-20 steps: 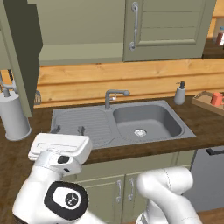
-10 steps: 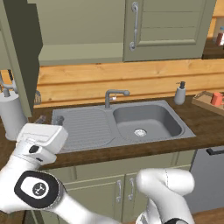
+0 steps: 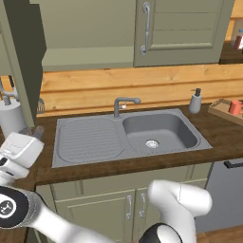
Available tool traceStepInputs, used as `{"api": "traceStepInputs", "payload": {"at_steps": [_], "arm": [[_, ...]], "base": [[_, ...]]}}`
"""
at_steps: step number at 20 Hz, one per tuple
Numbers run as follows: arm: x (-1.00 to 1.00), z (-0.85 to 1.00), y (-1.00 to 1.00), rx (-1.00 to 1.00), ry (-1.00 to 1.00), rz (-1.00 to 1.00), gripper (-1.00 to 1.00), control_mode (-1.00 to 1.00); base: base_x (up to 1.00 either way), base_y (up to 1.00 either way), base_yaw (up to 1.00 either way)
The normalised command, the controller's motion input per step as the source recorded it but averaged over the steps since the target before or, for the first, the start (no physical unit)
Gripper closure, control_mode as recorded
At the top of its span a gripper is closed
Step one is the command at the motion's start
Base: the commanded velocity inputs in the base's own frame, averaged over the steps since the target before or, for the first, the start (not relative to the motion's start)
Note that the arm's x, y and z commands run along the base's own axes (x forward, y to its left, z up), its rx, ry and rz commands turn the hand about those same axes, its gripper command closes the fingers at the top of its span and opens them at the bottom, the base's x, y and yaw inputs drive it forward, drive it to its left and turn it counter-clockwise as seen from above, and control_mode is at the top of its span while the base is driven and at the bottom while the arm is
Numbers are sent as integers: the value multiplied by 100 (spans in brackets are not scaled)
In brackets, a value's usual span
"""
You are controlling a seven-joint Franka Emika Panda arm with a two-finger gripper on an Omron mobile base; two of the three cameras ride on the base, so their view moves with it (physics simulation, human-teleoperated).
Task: Pick the kettle from the counter and place it on the tray. Then pick the mug from the cabinet and place it on the tray. Then close the cabinet doors.
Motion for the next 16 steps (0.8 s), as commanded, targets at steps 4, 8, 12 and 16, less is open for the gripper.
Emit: {"api": "traceStepInputs", "payload": {"at_steps": [4, 8, 12, 16], "arm": [[6, 20, 33, -4, 0, -9, -100, -100], [3, 31, 32, -7, 0, -11, -100, -100], [14, 35, 25, -8, 1, -13, -100, -100], [27, 35, -6, -2, 6, -14, -100, -100]], "base": [[0, 0, 0], [0, 0, 0], [0, 0, 0], [0, 0, 0]]}}
